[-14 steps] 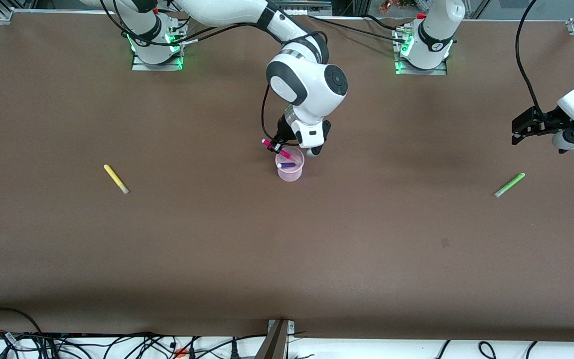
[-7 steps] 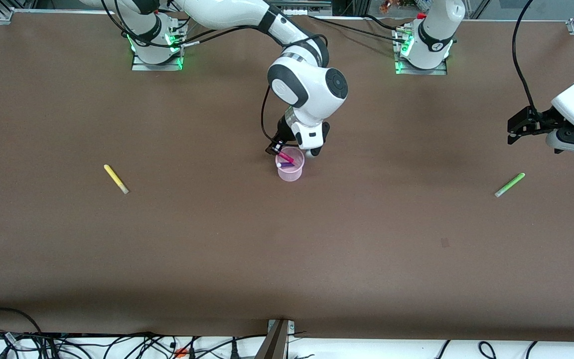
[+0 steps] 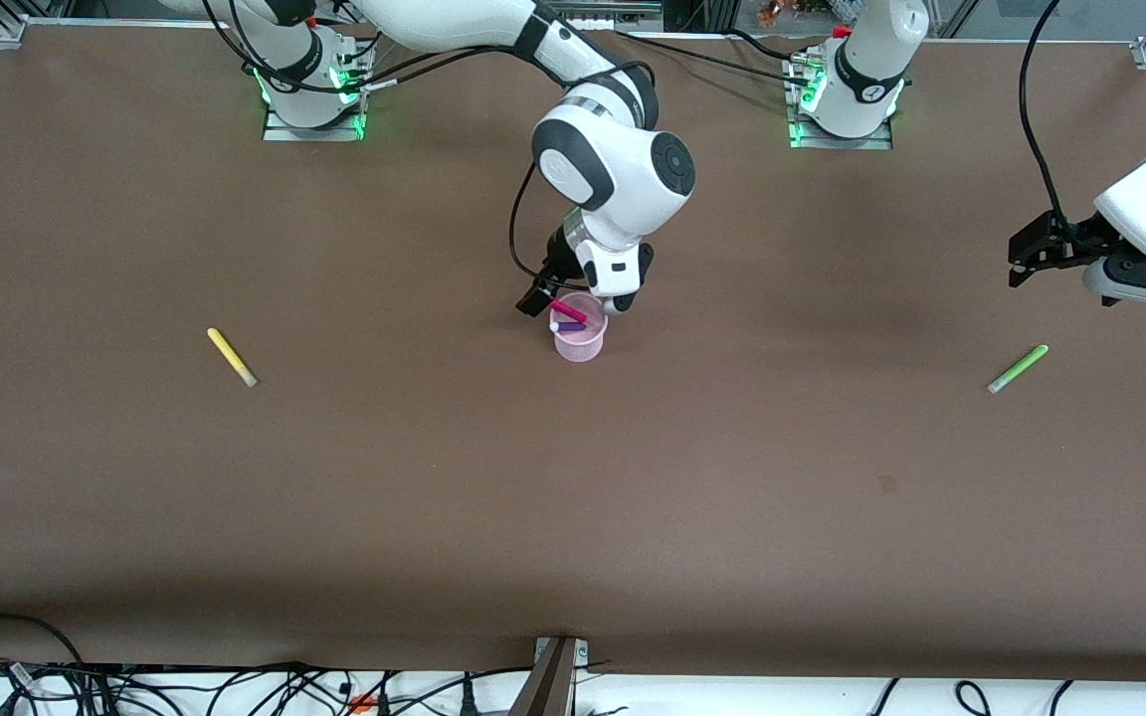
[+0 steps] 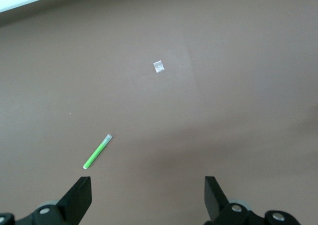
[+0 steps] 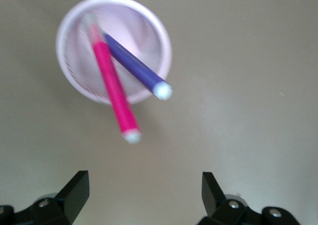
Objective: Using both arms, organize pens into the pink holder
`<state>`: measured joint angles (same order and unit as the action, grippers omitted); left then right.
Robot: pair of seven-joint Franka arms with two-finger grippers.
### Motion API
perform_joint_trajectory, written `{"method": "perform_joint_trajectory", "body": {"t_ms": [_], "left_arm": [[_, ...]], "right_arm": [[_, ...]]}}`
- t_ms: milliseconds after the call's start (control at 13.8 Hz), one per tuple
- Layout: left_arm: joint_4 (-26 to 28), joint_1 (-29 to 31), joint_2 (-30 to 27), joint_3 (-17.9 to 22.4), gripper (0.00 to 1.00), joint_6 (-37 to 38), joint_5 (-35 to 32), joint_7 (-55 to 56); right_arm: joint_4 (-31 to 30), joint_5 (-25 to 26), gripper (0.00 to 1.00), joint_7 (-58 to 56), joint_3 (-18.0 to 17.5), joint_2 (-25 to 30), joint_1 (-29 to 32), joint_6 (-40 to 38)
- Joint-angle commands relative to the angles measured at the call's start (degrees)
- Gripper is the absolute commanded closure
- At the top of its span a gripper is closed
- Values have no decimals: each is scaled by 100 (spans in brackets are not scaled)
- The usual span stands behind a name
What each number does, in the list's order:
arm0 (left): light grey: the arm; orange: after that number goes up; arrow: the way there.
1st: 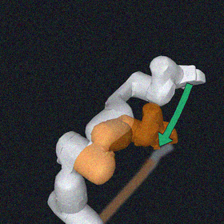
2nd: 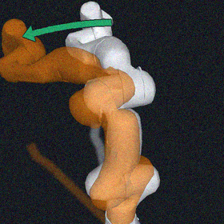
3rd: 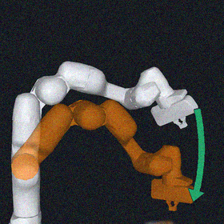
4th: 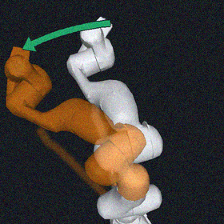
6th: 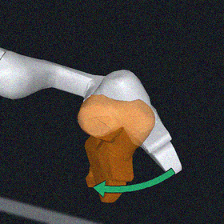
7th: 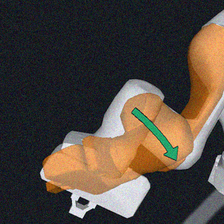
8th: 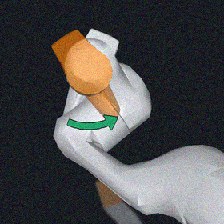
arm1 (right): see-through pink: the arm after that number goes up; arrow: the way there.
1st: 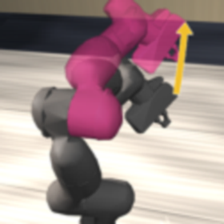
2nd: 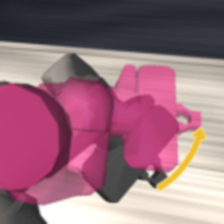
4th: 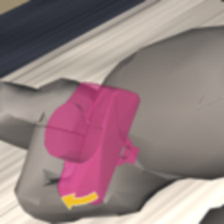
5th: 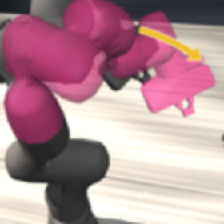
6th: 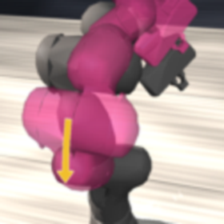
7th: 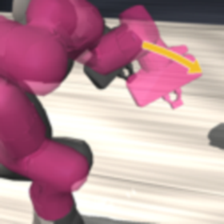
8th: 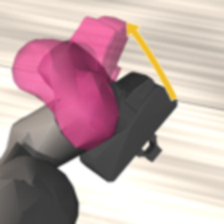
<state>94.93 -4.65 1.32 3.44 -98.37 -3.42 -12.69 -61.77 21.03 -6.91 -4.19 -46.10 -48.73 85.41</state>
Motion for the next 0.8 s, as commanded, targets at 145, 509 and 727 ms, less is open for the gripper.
{"method": "perform_joint_trajectory", "body": {"t_ms": [145,509,727], "left_arm": [[52,-9,-88,-19,0,63,-97,3],[44,-18,-88,-19,0,72,-106,3],[44,-18,-88,-19,0,72,-97,3]], "right_arm": [[112,-731,0,-170,-21,1040,863,-927],[68,-1284,0,-38,531,1980,1918,-1983],[-28,-1497,0,-126,1444,2307,2052,-2177]]}}
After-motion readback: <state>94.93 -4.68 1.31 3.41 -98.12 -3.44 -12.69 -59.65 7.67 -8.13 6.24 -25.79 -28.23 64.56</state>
